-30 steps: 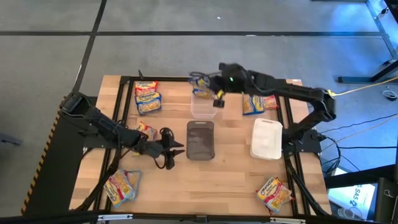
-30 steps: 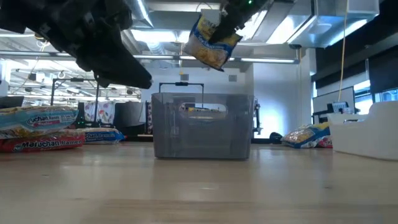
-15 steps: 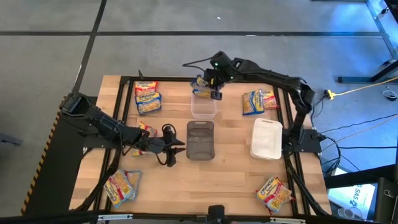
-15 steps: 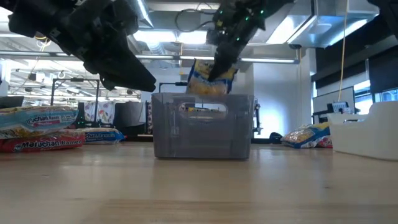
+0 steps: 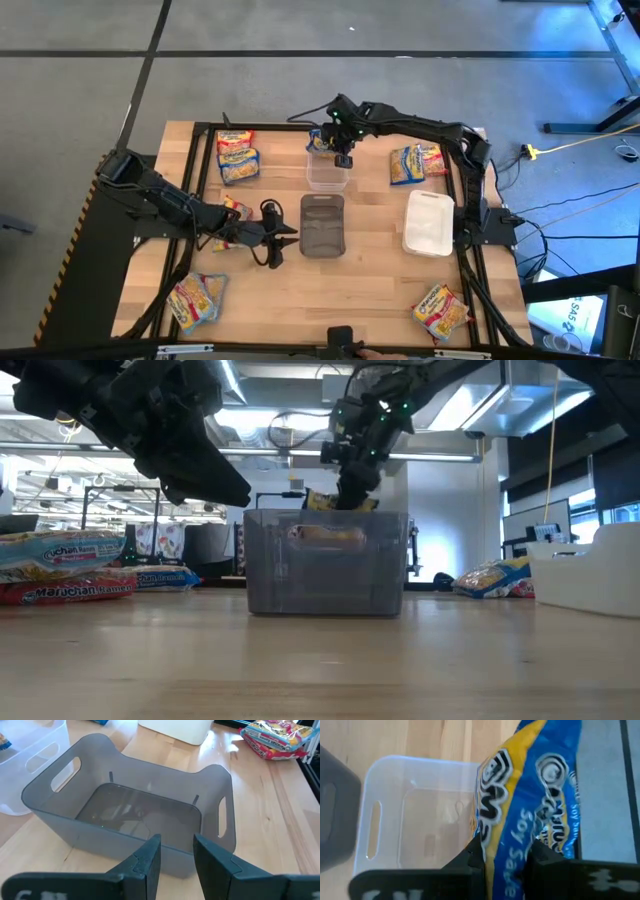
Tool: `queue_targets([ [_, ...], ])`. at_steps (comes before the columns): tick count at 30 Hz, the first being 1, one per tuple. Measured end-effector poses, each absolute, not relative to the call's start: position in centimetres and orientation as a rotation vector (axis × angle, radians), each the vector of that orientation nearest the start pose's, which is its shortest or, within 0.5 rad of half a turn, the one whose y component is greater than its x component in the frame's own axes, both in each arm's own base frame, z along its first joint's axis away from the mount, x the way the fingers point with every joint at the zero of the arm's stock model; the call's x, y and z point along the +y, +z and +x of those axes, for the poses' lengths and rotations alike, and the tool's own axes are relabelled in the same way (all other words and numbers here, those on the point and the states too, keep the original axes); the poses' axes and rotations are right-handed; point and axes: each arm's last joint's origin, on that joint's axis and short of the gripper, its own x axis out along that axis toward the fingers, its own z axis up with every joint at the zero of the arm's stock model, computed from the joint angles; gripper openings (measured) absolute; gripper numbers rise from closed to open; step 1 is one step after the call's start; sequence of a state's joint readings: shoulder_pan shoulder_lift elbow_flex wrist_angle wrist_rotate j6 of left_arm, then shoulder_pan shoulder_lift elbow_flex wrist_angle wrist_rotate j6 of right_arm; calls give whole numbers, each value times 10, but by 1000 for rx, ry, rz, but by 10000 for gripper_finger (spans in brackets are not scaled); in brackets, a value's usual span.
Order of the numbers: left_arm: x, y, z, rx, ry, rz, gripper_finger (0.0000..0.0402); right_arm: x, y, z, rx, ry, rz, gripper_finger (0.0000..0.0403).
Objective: Sort Maruchan noodles
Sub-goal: Put the blue noodle pack into the transparent bin
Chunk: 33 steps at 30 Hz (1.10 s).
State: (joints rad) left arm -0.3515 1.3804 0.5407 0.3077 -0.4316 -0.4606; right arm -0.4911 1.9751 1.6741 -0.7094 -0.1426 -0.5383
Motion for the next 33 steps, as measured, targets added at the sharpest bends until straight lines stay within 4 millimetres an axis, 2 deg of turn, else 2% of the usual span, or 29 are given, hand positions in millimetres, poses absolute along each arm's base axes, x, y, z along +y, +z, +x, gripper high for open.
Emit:
queue_targets([
  [11,-78,173,248,461,190,-248,108,-200,232,381,1071,-27,-174,46],
  [18,-78,173,248,458,196,-246,108,-196,254,375,1032,-59,-203,46],
  [23,-77,173,248,455,206,-244,108,-197,259,375,1014,-78,-253,35],
  [27,-77,173,248,454,207,-244,108,-198,255,376,1025,-48,-290,24],
  [33,-77,173,248,453,207,-245,108,-197,245,377,1061,-10,-259,31],
])
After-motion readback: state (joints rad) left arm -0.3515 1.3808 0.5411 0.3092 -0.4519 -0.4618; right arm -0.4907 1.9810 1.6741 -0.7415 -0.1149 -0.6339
